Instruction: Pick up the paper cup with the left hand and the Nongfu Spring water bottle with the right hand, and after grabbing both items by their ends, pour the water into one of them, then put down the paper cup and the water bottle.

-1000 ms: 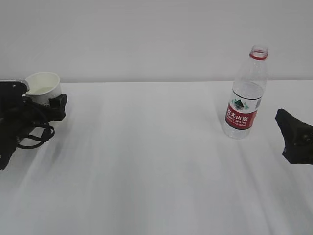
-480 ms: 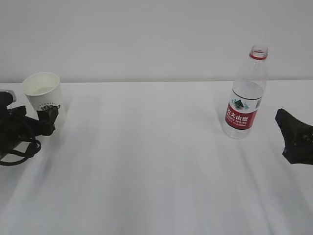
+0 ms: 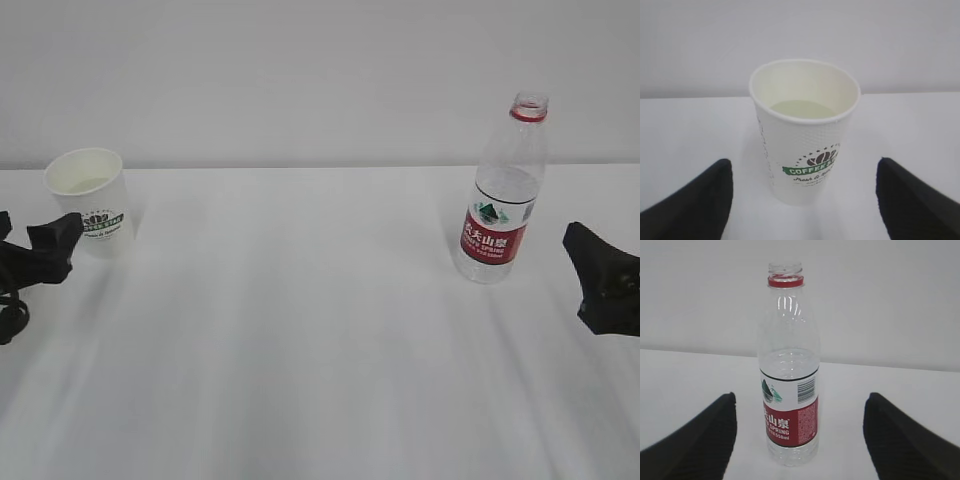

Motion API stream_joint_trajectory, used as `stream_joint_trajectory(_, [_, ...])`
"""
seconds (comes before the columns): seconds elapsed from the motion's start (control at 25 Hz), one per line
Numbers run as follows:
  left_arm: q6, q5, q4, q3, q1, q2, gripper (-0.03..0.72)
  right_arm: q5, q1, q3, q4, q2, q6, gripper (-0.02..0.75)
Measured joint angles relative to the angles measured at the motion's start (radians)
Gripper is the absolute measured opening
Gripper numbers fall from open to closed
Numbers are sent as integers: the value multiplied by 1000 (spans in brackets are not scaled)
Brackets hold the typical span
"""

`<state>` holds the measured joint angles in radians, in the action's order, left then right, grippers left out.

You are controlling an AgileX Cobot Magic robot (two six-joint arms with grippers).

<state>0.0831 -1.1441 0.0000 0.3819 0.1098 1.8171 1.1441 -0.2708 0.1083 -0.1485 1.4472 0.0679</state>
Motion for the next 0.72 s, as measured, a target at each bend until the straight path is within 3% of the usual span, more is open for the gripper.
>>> stream_joint_trajectory(0.44, [0, 20, 25, -92, 0, -284, 643, -16, 0, 0, 0, -20, 0, 593])
stream_joint_trajectory(0.72, [0, 124, 30, -94, 0, -458, 634, -221, 0, 27, 0, -178, 31, 593])
